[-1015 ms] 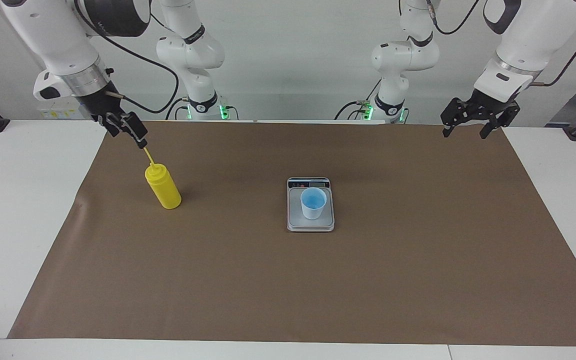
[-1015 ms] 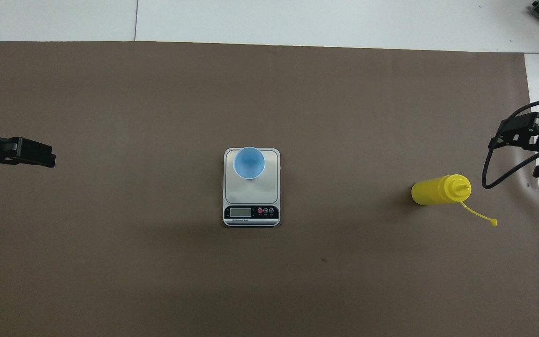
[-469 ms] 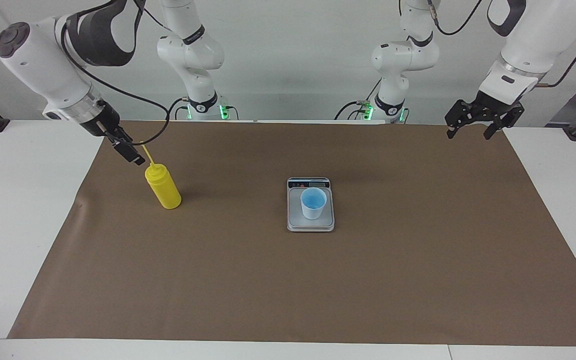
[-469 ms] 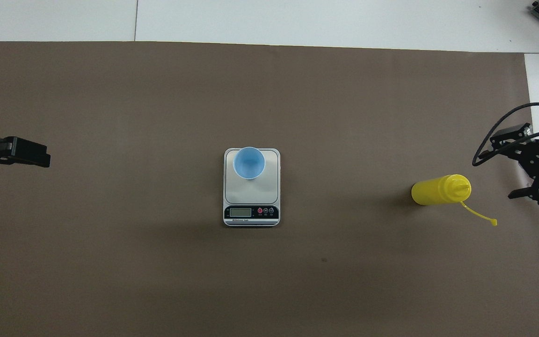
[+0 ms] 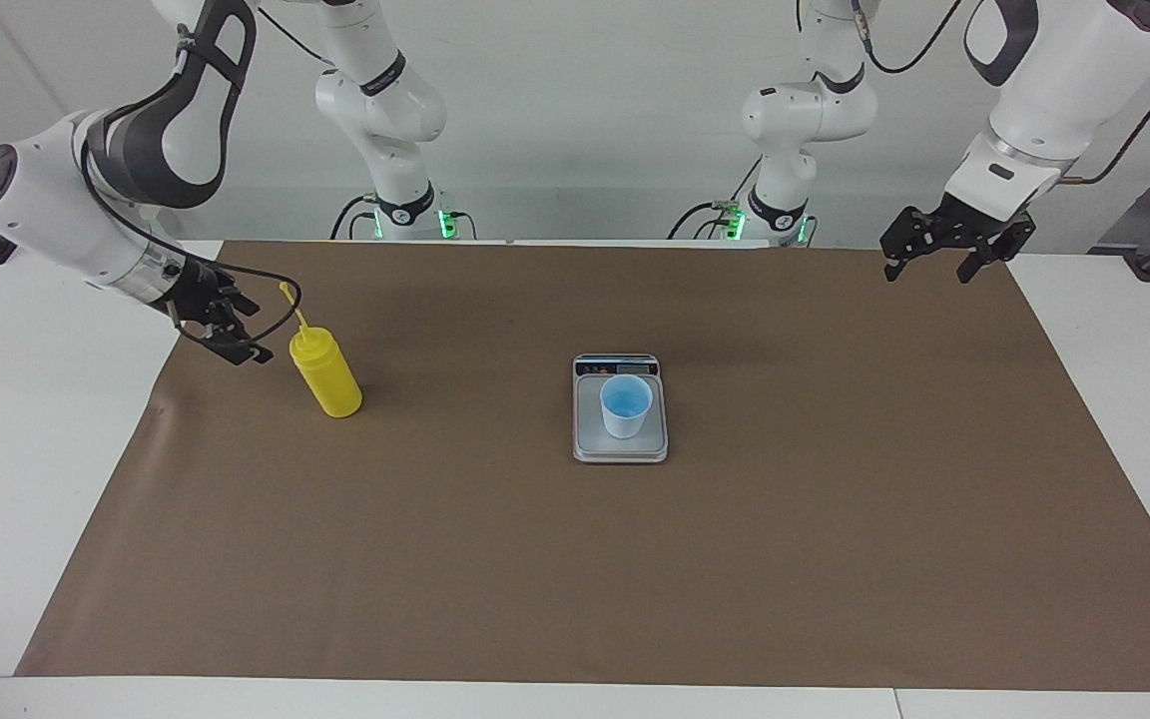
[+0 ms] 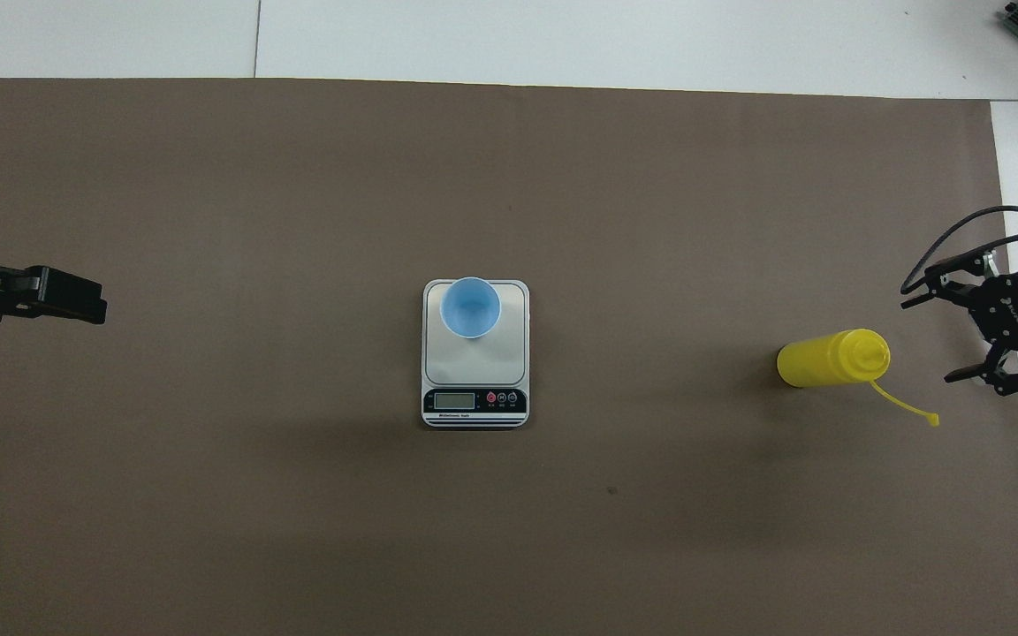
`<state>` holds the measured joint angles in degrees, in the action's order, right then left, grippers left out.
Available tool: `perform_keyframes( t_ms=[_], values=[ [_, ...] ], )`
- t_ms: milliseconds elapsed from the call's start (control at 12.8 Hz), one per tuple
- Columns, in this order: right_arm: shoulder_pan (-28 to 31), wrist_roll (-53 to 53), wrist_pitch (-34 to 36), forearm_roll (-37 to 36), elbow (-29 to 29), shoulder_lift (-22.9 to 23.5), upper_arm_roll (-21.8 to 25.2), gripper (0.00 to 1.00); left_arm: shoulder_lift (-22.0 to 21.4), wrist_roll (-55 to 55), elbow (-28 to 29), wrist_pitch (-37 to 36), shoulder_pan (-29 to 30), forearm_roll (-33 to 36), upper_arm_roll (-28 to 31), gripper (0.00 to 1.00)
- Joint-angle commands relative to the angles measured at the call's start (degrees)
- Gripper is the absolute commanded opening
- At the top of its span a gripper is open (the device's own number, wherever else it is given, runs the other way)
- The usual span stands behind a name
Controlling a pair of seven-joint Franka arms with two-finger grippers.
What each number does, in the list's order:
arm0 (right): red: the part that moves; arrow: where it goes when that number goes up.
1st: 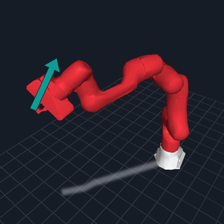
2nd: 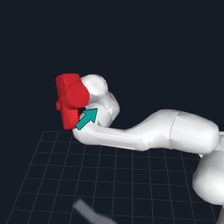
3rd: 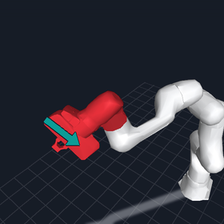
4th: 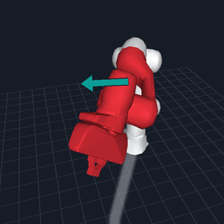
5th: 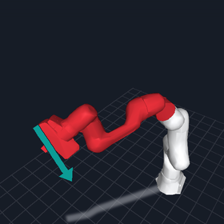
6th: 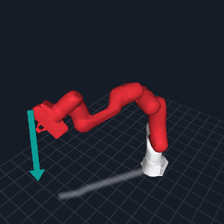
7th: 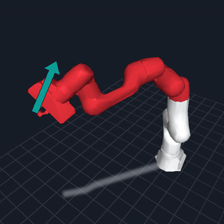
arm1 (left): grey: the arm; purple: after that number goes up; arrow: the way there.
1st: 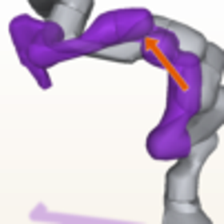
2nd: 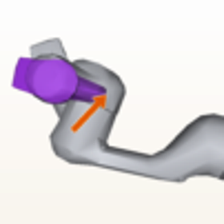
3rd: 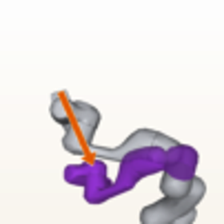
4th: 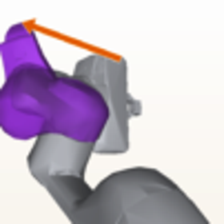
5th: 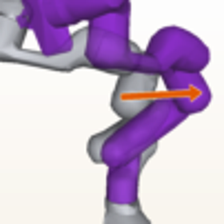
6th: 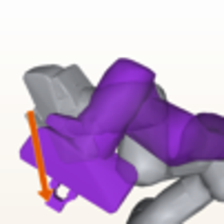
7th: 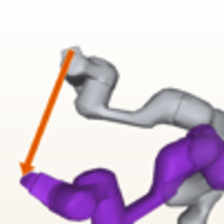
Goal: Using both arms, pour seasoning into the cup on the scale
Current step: 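Open the right gripper and lower it around the yellow bottle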
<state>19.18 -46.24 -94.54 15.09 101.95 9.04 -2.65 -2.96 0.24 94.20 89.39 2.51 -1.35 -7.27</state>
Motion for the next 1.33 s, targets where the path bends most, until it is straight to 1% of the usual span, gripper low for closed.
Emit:
perform_keyframes(
  t_ms=[0, 234, 312, 469, 703, 1015, 1249],
  values=[
    [2.0, -2.0, 0.0, 4.0, -0.6, 2.9, -0.6, 1.00, -1.5, -0.2, 1.8, 1.3, 0.6, 0.3, -0.4, 1.00],
    [3.0, -5.6, 0.1, 5.6, -0.8, 5.5, -0.7, 1.00, -1.6, -0.3, 2.0, 1.6, 0.7, 0.3, -0.4, 1.00],
    [3.8, -5.5, 0.1, 8.0, -0.6, 6.9, -0.6, 1.00, -1.6, -0.3, 2.0, 1.6, 0.7, 0.3, -0.4, 1.00],
    [5.2, -4.7, 0.1, 9.8, -0.8, 9.3, -0.6, 1.00, -1.6, -0.2, 2.2, 1.8, 0.6, 0.3, -0.4, 1.00],
    [6.0, 0.0, 0.1, 12.4, -0.5, 12.9, -0.6, 1.00, -1.7, -0.1, 2.7, 2.5, 0.6, 0.3, -0.4, 1.00],
    [6.0, 0.4, 0.7, 16.4, 1.3, 12.8, -0.6, 1.00, -2.1, -0.1, 3.3, 3.0, 0.4, 0.3, -0.4, 1.00],
    [5.8, 0.4, 0.5, 18.8, 4.6, 11.8, -0.6, 1.00, -2.1, -0.1, 3.4, 3.2, 0.3, 0.3, -0.4, 1.00]
  ],
)
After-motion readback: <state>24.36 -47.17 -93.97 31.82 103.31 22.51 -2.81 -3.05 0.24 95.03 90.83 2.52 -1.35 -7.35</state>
